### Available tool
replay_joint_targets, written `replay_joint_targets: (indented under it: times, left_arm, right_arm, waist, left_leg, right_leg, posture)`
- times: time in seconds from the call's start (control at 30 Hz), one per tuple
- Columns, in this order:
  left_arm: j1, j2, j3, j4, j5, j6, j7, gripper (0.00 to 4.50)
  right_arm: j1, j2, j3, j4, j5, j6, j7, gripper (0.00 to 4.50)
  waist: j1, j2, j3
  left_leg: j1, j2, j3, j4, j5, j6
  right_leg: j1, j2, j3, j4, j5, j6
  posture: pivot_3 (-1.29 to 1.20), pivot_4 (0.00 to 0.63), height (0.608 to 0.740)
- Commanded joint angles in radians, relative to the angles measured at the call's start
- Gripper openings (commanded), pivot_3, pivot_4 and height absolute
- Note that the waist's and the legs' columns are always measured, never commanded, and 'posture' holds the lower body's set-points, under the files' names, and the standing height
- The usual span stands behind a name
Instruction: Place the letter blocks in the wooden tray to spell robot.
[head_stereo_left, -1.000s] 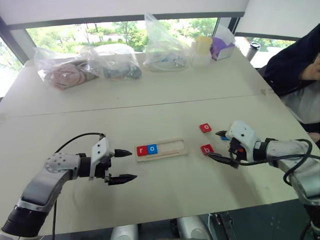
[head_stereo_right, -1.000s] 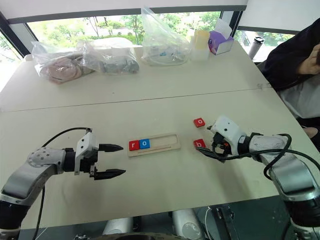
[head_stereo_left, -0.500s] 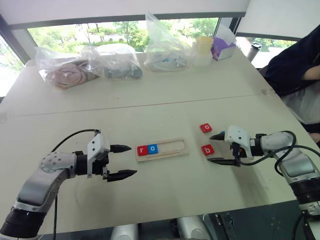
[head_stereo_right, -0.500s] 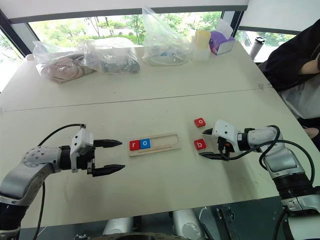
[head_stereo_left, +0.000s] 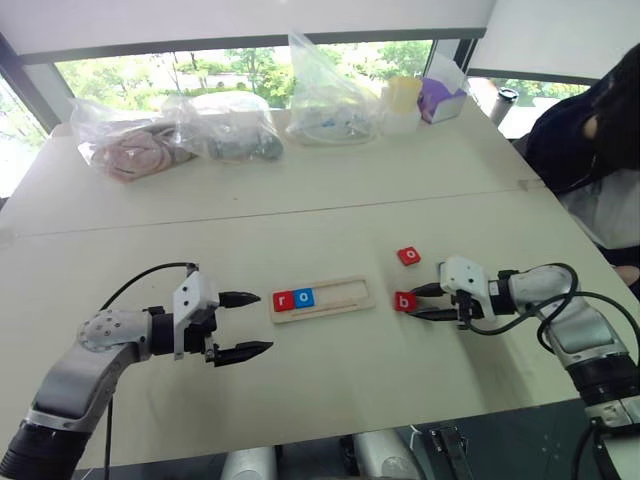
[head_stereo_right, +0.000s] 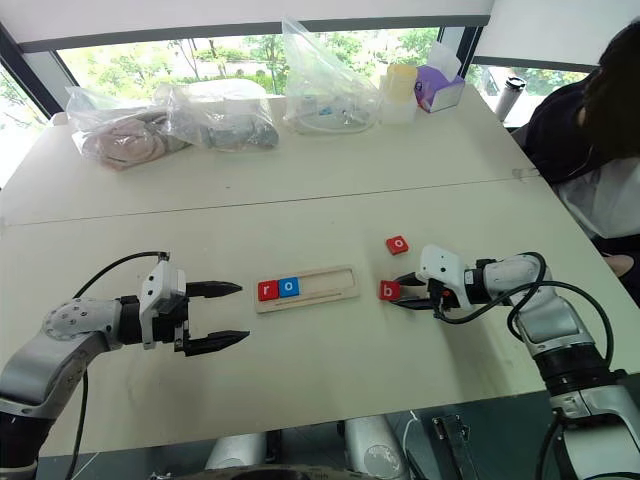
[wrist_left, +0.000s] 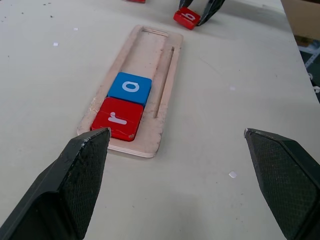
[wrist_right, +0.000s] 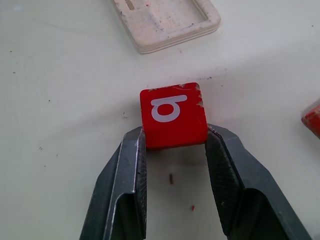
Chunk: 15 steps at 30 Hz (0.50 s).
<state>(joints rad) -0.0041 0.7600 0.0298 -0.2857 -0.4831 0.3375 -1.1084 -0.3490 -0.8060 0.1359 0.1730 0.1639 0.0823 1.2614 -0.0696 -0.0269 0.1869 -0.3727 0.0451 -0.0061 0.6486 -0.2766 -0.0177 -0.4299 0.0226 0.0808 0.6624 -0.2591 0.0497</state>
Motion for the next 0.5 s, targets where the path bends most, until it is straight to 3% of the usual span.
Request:
replay_joint_targets:
  times: [0.03,0.27,0.5]
  left_arm:
    - [0.004,0.007,0.032,-0.028,-0.008,-0.018,0.002,4.5]
    - [0.006,0.003,0.025,-0.024,0.001,-0.026,0.01,4.5]
    - [0.023,-0.002,0.023,-0.041,0.006,-0.034,0.032,4.5]
  right_arm:
    - [-0.049,0.011,0.006,-0.085,0.001,0.039,-0.014,1.09]
    - [-0.168,0.046,0.082,-0.198,0.007,0.141,0.025,1.09]
    - [-0.303,0.168,0.219,-0.083,-0.076,0.092,0.044,1.09]
  waist:
    - [-0.001,0.001,0.0]
    - [0.003,0.002,0.001]
    - [0.002,0.002,0.001]
  left_leg:
    - [0.0,0.0,0.0,0.0,0.0,0.0]
    - [-0.001,0.0,0.0,0.0,0.0,0.0]
    - [-0.001,0.0,0.0,0.0,0.0,0.0]
  right_leg:
    - [0.0,0.0,0.0,0.0,0.0,0.0]
    - [-0.001,0.0,0.0,0.0,0.0,0.0]
    - [-0.001,0.0,0.0,0.0,0.001,-0.001]
  posture:
    - [0.0,0.15,0.74]
    - [0.0,0.15,0.74]
    - [0.0,0.15,0.74]
